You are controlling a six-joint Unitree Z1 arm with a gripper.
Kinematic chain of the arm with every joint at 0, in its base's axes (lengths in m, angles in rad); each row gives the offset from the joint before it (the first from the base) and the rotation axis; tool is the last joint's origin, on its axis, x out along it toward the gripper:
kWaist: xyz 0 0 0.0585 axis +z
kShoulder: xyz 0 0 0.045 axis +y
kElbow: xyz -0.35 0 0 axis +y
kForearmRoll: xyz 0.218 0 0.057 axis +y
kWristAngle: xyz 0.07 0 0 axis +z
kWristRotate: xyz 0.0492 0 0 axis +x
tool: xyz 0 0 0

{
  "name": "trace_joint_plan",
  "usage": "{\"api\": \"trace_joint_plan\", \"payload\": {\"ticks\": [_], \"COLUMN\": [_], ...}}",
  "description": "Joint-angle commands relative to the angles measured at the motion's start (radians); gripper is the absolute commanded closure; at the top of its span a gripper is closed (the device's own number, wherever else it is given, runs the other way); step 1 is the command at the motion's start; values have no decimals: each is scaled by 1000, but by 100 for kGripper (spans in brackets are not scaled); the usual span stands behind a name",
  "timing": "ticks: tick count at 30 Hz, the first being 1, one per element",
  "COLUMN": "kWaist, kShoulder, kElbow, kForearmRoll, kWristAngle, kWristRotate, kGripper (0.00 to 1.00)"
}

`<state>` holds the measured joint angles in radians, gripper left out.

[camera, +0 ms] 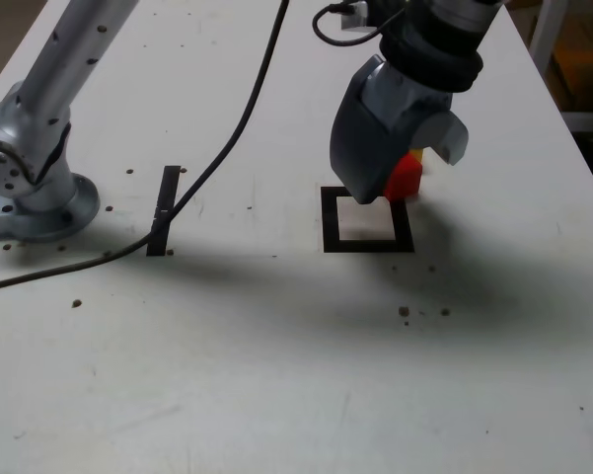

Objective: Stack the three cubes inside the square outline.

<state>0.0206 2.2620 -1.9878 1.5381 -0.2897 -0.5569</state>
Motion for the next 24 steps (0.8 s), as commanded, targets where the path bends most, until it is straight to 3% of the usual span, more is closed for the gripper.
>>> {"api": "trace_joint_plan", "payload": {"ticks": [1,14,24], "kWaist": [3,43,52], "kShoulder": [19,92,112], "kElbow": [-10,-53,-63], "kForearmRoll": [4,2,4], "kWristAngle": [1,40,26], "kWristRotate": [2,40,42], "kGripper": [0,0,7]}}
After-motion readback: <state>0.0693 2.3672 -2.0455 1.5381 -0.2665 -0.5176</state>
